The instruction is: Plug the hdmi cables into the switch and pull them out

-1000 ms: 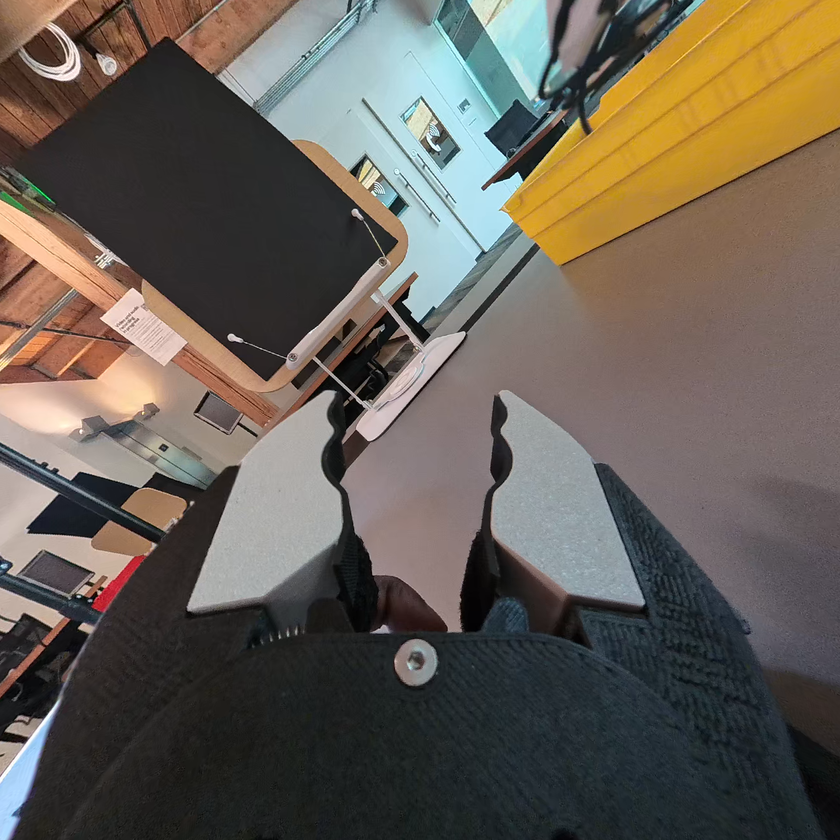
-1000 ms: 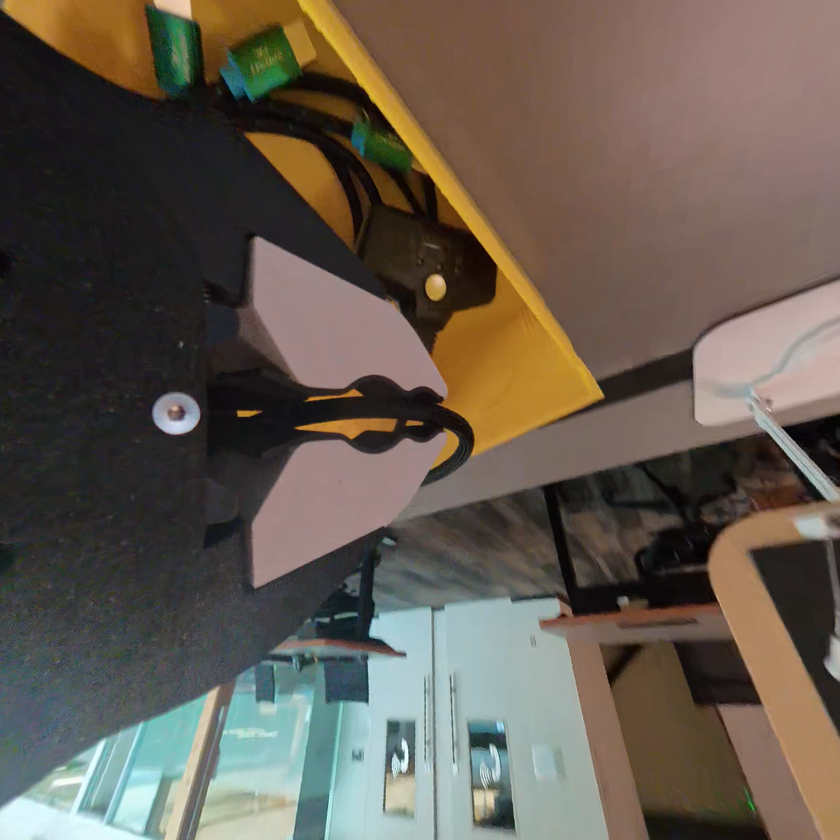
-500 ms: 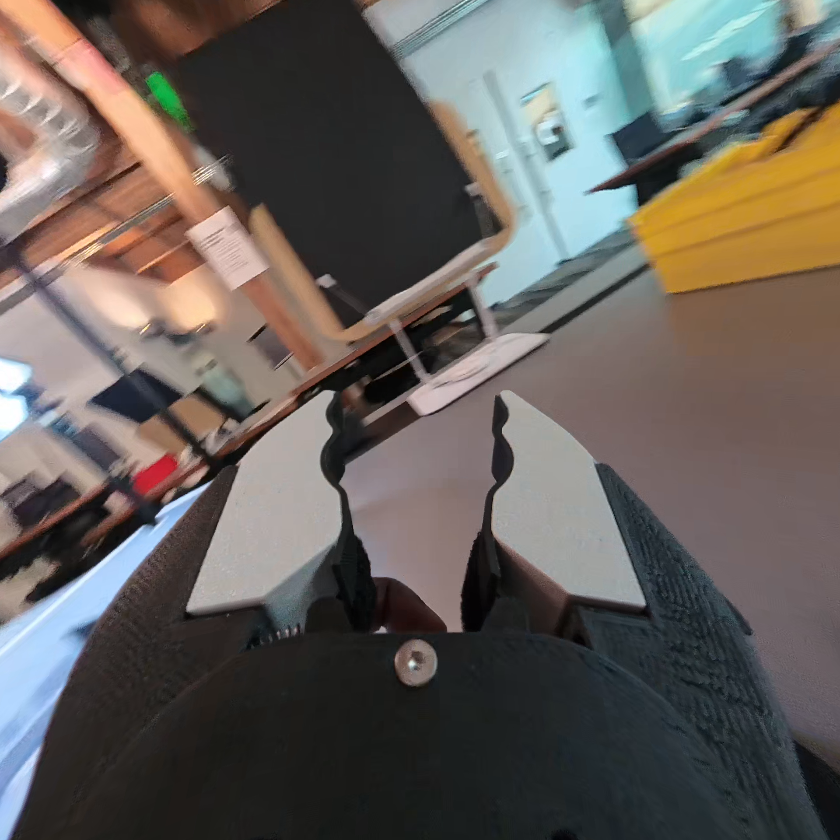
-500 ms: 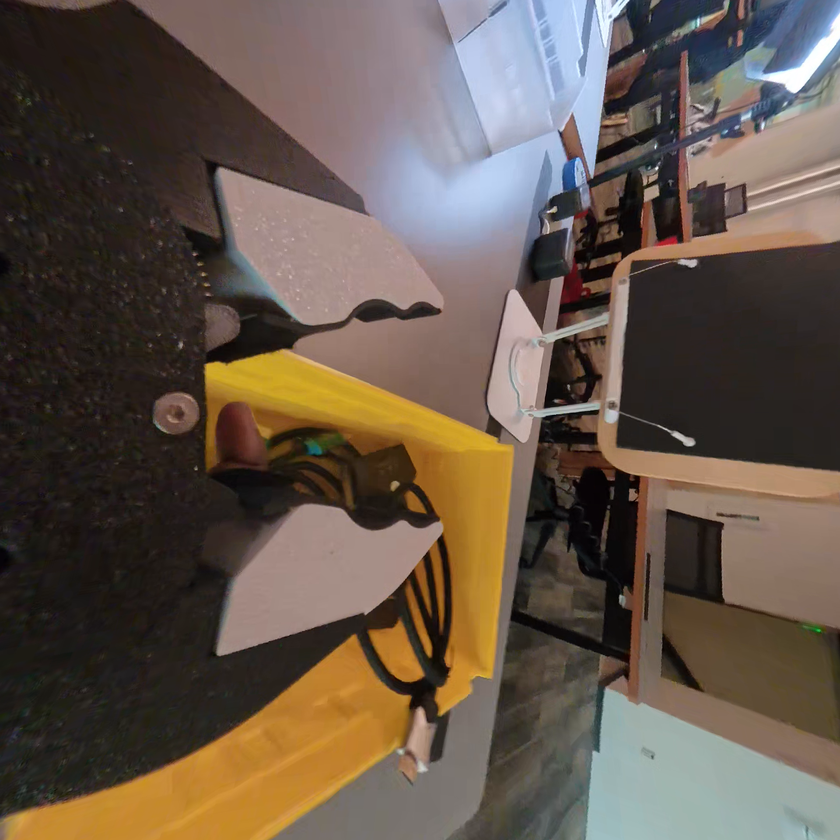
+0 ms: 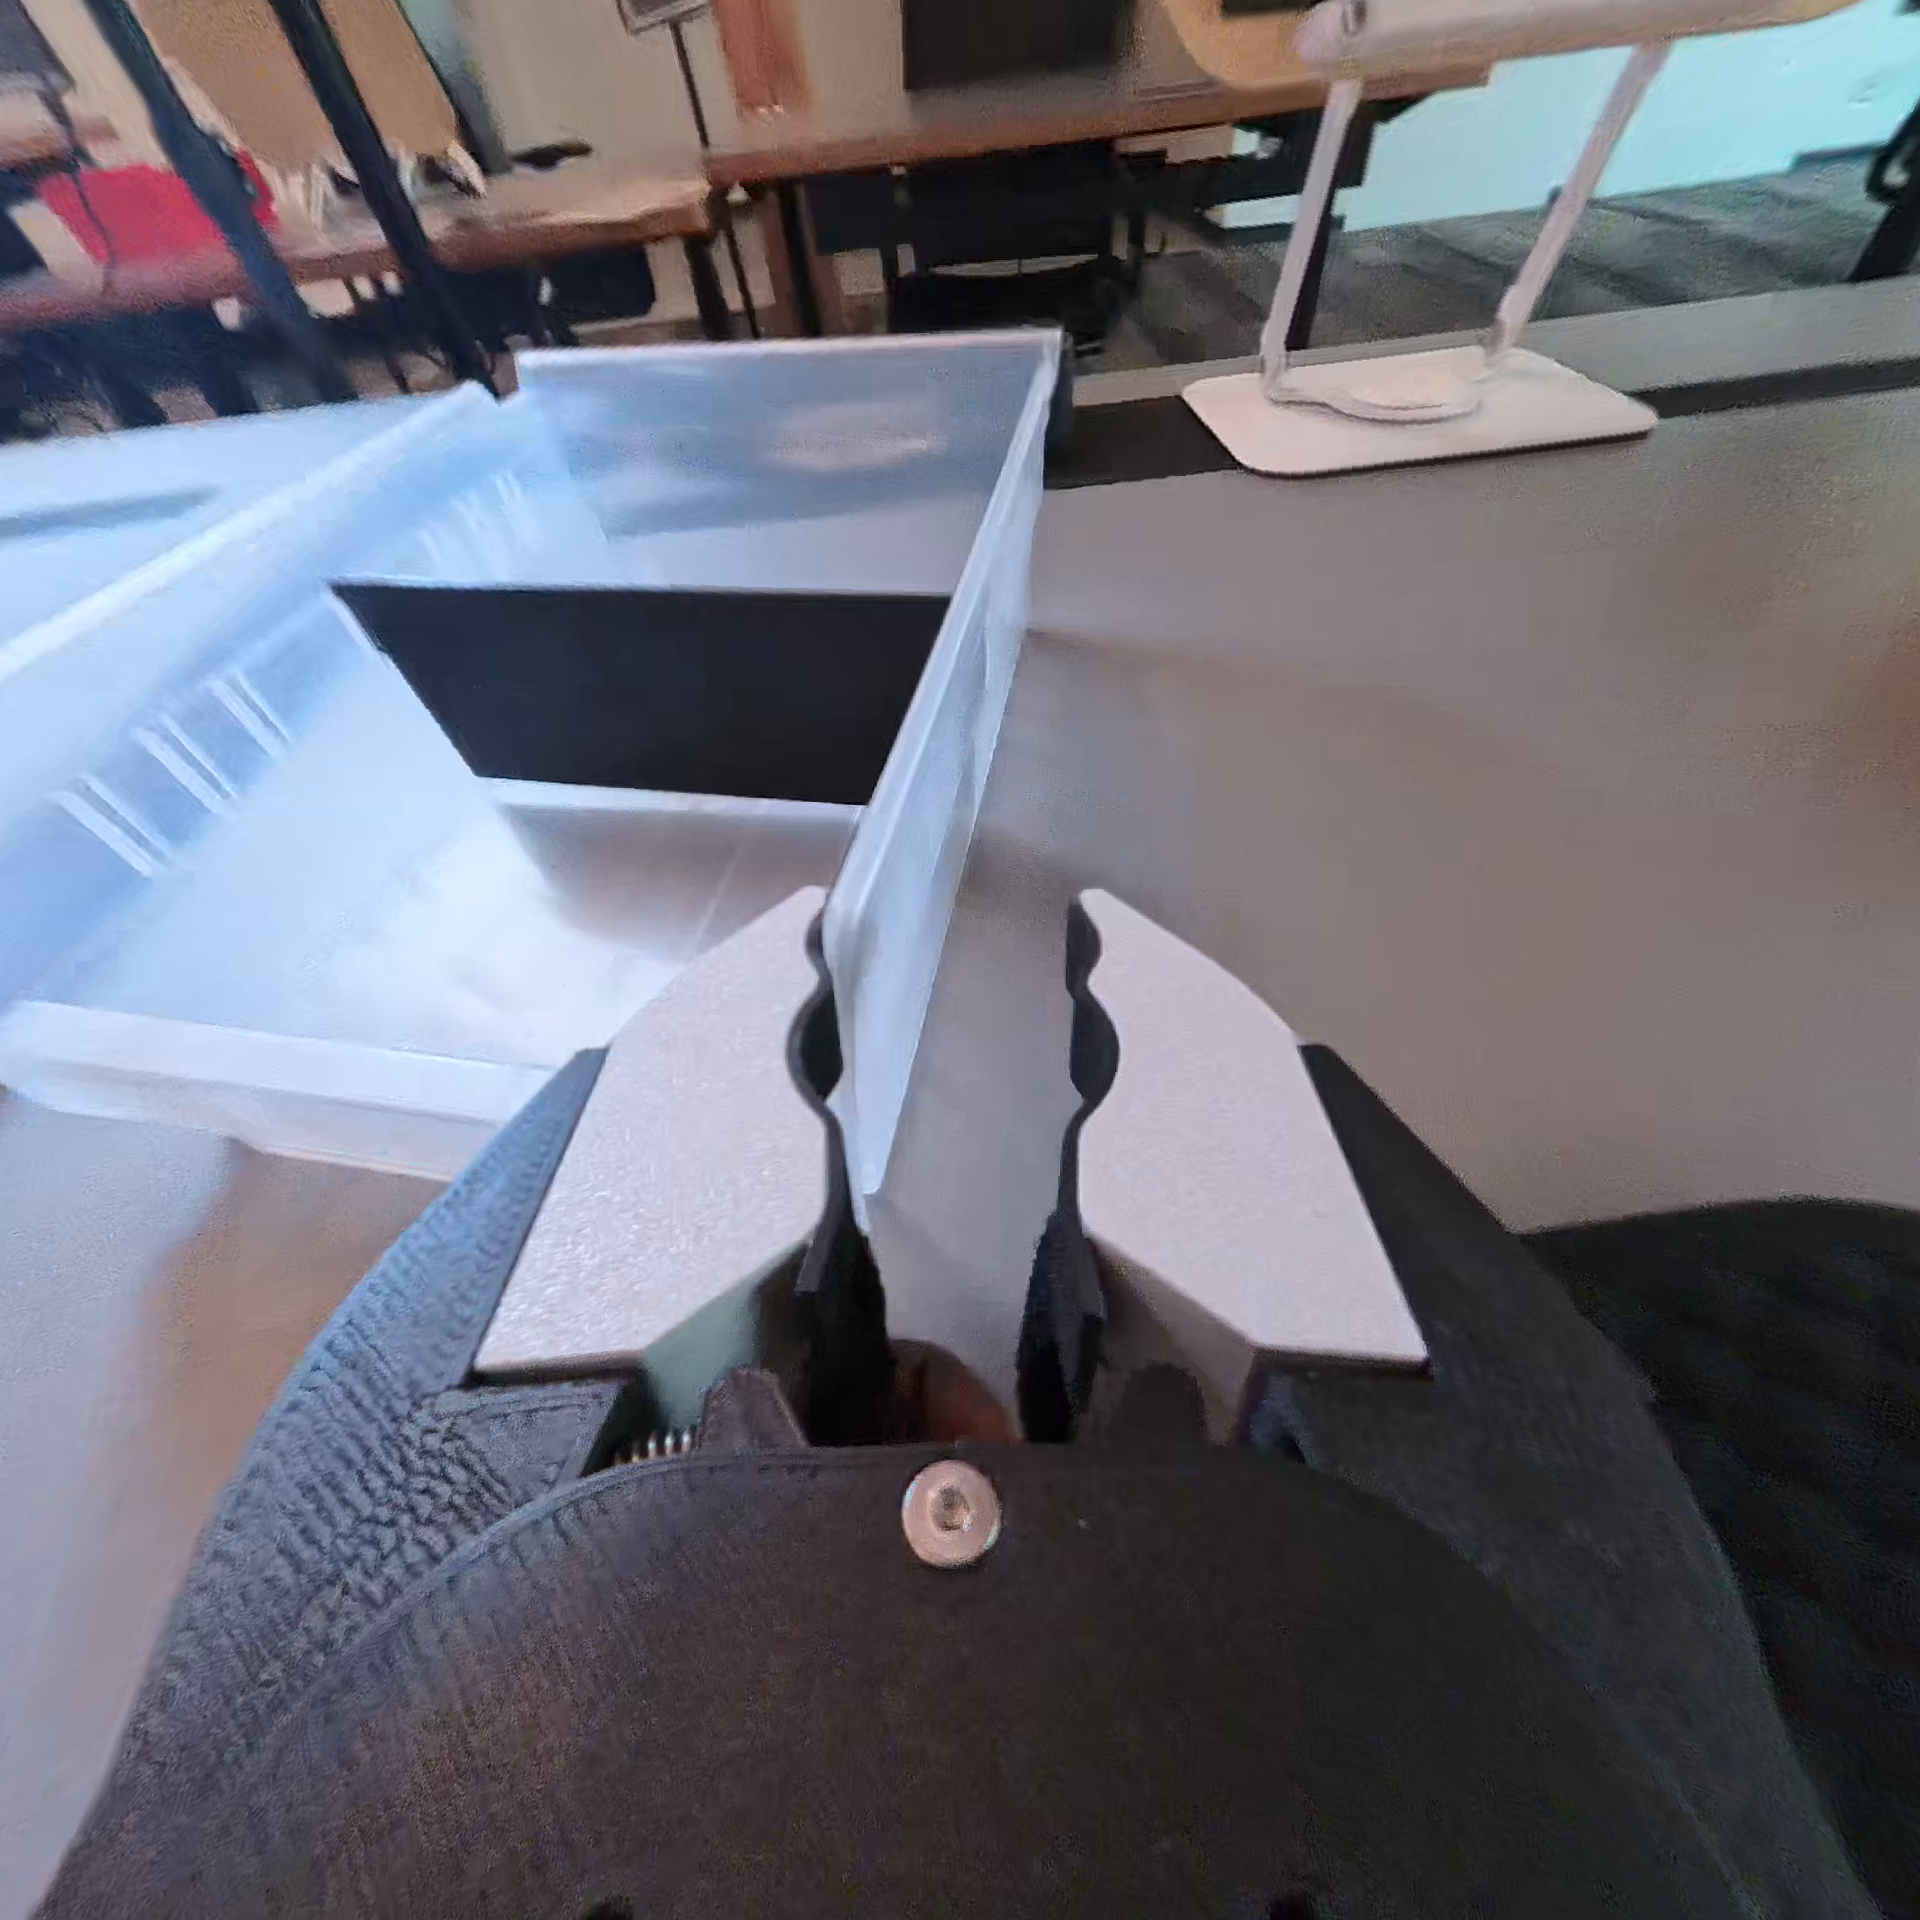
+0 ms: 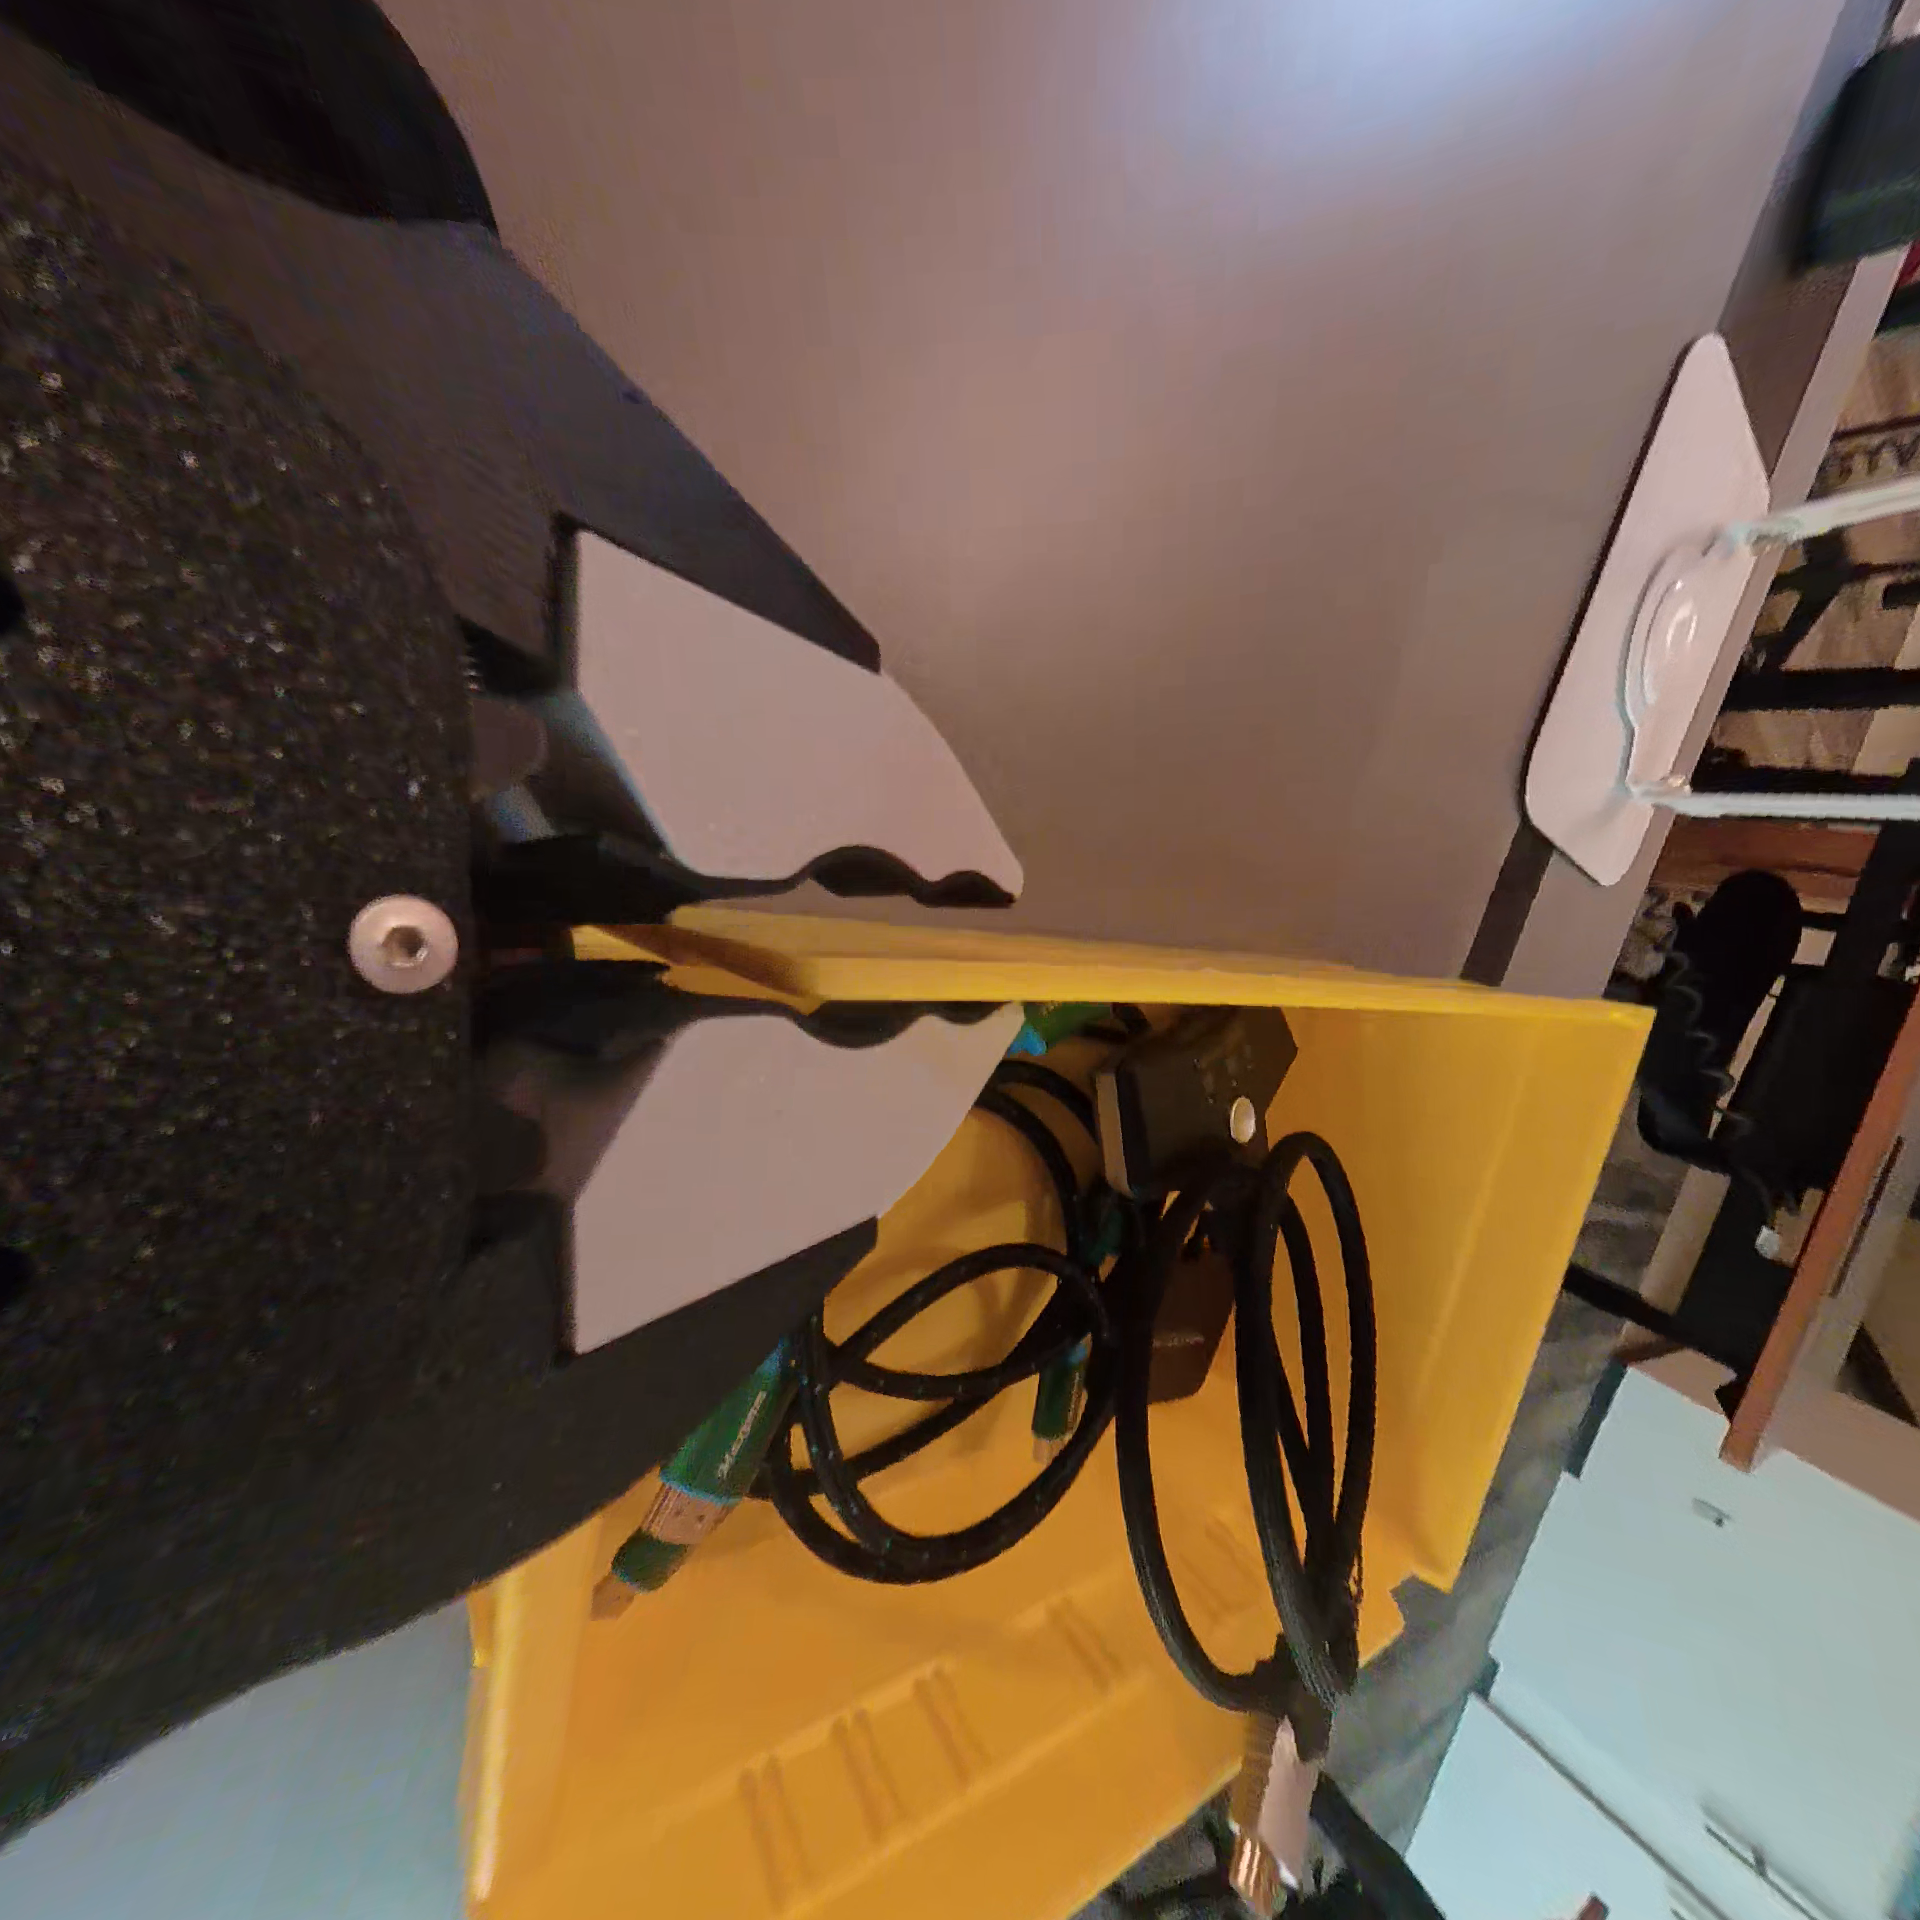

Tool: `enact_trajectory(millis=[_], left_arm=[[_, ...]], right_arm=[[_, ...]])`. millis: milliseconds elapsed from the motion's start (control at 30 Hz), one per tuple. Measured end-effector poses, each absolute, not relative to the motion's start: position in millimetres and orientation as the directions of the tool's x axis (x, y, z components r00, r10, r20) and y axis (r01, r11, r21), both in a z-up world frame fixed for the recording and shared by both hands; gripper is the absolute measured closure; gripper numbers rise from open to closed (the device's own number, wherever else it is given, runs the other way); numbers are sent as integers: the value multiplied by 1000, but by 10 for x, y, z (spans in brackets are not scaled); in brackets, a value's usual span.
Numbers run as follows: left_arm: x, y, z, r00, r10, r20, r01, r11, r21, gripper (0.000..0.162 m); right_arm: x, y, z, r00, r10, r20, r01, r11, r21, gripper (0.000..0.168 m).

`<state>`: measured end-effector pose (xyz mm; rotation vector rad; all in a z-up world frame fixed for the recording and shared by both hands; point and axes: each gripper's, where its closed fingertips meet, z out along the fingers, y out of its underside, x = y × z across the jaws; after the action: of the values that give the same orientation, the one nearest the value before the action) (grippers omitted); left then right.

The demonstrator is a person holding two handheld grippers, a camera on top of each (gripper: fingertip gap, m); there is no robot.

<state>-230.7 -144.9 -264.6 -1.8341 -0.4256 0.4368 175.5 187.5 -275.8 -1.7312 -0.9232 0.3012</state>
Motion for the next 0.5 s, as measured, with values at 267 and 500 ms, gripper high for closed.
enact_trajectory(millis=[267, 500], left_arm=[[-1826, -961, -2646, 878, 329, -347, -210, -387, -898, 154], [-1349, -512, -2661, 908, 111, -403, -333, -392, -858, 145]], right_arm=[[1621, 1796, -2768, 621, 739, 261, 456, -70, -887, 157], [1255, 1458, -2781, 484, 854, 194, 426, -36, -904, 153]])
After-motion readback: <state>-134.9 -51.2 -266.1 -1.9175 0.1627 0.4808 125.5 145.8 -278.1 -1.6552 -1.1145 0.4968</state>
